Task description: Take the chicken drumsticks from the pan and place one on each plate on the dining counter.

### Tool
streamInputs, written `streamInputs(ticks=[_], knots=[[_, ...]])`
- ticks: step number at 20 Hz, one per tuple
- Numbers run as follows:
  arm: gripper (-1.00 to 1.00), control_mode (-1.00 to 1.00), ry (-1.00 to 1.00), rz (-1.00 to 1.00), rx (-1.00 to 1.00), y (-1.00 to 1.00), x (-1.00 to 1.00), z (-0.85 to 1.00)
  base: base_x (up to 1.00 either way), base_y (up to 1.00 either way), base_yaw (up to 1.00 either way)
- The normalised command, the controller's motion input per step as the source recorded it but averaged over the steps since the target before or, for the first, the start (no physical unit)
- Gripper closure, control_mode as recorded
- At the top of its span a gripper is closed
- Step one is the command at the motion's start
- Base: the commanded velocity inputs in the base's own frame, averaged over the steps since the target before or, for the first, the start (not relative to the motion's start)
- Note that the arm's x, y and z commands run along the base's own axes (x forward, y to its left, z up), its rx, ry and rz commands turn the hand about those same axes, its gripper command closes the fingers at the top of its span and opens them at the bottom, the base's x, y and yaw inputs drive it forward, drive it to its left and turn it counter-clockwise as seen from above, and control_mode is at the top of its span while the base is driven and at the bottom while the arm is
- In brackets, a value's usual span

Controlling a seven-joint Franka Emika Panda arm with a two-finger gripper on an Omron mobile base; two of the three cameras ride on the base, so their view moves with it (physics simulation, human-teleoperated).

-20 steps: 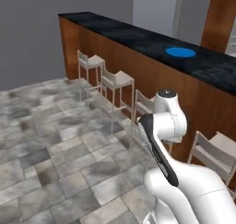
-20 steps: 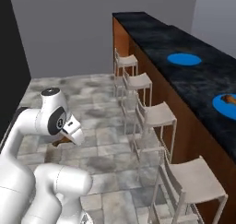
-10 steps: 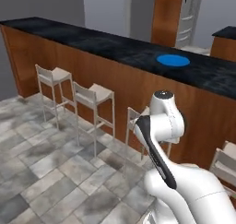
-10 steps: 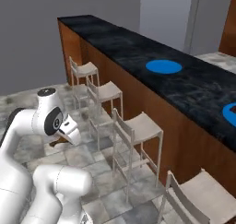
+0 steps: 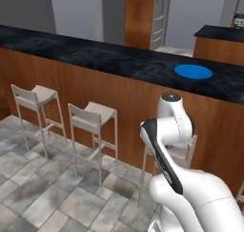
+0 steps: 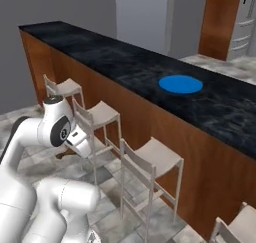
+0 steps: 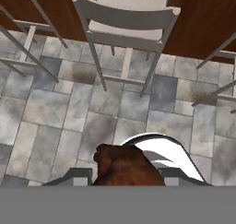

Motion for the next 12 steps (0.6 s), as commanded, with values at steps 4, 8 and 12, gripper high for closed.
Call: streamInputs(ticks=[4, 8, 12], knots=[[1.0, 1.0, 0.0, 0.0, 0.0, 0.0, 0.0, 0.0, 0.7, 0.03, -0.23], [1.0, 1.0, 0.0, 0.0, 0.0, 0.0, 0.0, 0.0, 0.54, 0.0, -0.28], [1.0, 1.0, 0.0, 0.0, 0.0, 0.0, 0.0, 0.0, 0.35, -0.02, -0.26]])
